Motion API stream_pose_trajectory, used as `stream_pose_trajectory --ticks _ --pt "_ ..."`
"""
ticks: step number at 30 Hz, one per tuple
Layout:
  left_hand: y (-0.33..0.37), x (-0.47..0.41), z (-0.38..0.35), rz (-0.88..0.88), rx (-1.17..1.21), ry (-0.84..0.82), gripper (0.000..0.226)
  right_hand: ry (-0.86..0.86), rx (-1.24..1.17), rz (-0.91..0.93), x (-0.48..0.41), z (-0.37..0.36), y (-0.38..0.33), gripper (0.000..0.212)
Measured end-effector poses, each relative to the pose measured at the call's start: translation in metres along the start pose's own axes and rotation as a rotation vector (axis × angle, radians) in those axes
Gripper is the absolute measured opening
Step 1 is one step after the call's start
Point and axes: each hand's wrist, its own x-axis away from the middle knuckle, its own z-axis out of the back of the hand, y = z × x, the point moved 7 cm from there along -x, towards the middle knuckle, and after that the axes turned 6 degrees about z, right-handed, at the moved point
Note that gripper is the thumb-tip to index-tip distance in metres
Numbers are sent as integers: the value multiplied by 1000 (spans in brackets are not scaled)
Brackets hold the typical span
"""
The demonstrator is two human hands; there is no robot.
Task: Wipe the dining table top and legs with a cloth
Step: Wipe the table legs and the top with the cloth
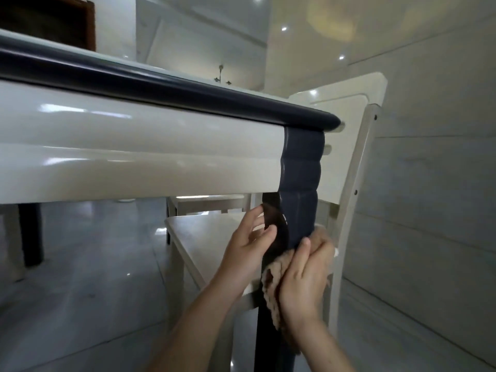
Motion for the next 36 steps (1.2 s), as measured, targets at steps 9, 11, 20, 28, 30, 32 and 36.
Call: stream_pose_trajectory --ticks 9,11,20,28,30,32,36 --pt "-11 -10 6 -53 9 10 40 181 26 71 -102 -3 -56 36" --pt "-13 -9 7 -53 2 15 41 189 11 -21 -115 4 -42 39" --pt "-13 -11 6 -68 34 0 44 294 71 126 -84 3 -59 28" --pt "-12 -10 12 -45 55 -60 47 241 159 249 -65 6 -54 25" --pt "-11 -11 12 -45 66 -72 47 158 178 289 -29 4 -36 38" --pt "-13 -10 12 -34 70 -85 48 40 108 210 -2 5 -10 48" --pt "-15 -10 11 -29 62 -97 53 -65 104 164 -21 5 -12 51"
